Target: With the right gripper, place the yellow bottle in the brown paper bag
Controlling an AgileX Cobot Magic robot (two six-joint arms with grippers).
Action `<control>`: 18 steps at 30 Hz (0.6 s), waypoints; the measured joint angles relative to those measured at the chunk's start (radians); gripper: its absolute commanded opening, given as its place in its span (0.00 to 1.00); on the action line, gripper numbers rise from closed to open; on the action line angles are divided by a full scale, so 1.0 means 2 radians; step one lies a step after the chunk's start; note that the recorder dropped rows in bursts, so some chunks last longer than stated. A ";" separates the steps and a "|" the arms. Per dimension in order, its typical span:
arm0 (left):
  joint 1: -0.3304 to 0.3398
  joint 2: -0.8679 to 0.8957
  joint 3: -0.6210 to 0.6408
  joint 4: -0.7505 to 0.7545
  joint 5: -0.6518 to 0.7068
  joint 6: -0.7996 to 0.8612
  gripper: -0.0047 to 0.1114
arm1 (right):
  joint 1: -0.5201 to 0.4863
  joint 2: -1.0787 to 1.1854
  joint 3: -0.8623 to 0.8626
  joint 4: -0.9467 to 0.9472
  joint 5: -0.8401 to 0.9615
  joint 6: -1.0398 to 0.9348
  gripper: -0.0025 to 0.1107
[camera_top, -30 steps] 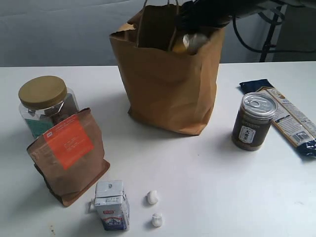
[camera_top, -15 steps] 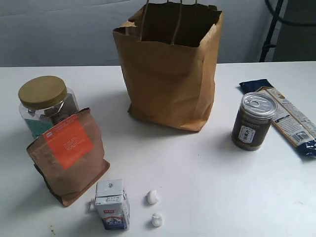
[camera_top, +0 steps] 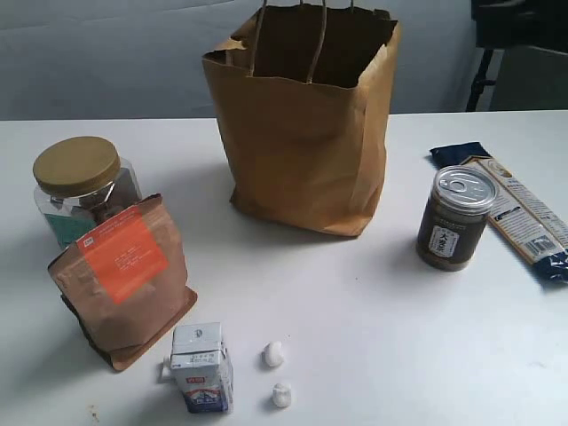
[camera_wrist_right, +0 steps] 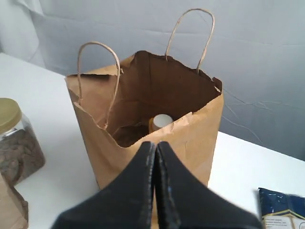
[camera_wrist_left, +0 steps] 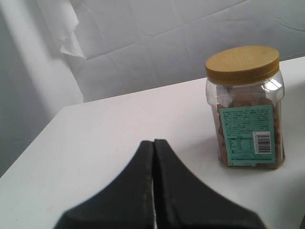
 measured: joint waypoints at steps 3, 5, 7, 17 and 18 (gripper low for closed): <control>0.000 0.000 0.000 0.000 0.000 0.000 0.04 | 0.000 -0.058 0.046 0.011 -0.009 0.001 0.02; 0.000 0.000 0.000 0.000 0.000 0.000 0.04 | 0.000 -0.089 0.075 0.011 -0.010 0.003 0.02; 0.000 0.000 0.000 0.000 0.000 0.000 0.04 | 0.000 -0.118 0.102 0.002 -0.013 0.009 0.02; 0.000 0.000 0.000 0.000 0.000 0.000 0.04 | 0.000 -0.263 0.255 -0.148 -0.044 0.166 0.02; 0.000 0.000 0.000 0.000 0.000 0.000 0.04 | -0.001 -0.280 0.270 -0.174 -0.046 0.195 0.02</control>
